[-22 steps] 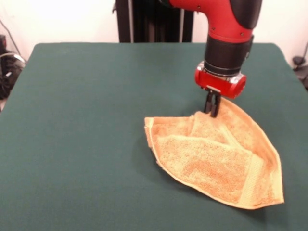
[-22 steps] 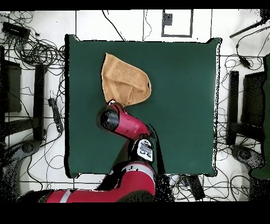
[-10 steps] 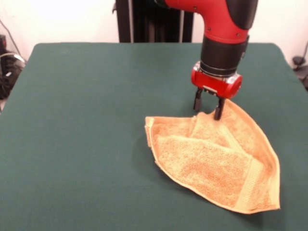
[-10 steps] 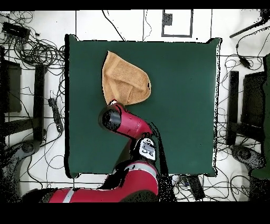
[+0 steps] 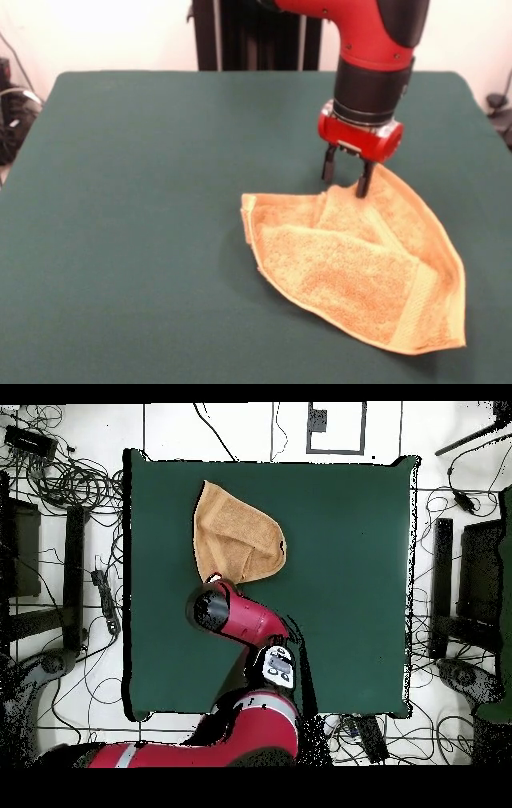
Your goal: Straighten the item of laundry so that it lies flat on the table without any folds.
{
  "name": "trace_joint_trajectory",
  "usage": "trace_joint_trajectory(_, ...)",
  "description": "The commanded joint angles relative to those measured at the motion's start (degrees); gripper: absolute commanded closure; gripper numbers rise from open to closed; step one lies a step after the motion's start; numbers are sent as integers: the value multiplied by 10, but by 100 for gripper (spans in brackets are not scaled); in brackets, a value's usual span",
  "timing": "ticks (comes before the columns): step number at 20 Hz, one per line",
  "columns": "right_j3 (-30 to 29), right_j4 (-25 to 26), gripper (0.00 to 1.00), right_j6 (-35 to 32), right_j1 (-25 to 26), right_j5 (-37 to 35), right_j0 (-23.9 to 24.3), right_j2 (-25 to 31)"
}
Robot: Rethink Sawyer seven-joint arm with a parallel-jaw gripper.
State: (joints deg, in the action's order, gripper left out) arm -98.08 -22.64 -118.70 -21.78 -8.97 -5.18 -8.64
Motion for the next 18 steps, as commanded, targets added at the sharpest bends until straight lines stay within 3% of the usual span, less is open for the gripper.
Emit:
trace_joint_trajectory(1, 5, 6, 0, -86, 8, -115, -46, -5)
trace_joint_trajectory(10, 31, -4, 0, -97, 23, -125, -59, -14)
trace_joint_trajectory(18, 51, 14, 0, -65, 29, -142, -43, -8)
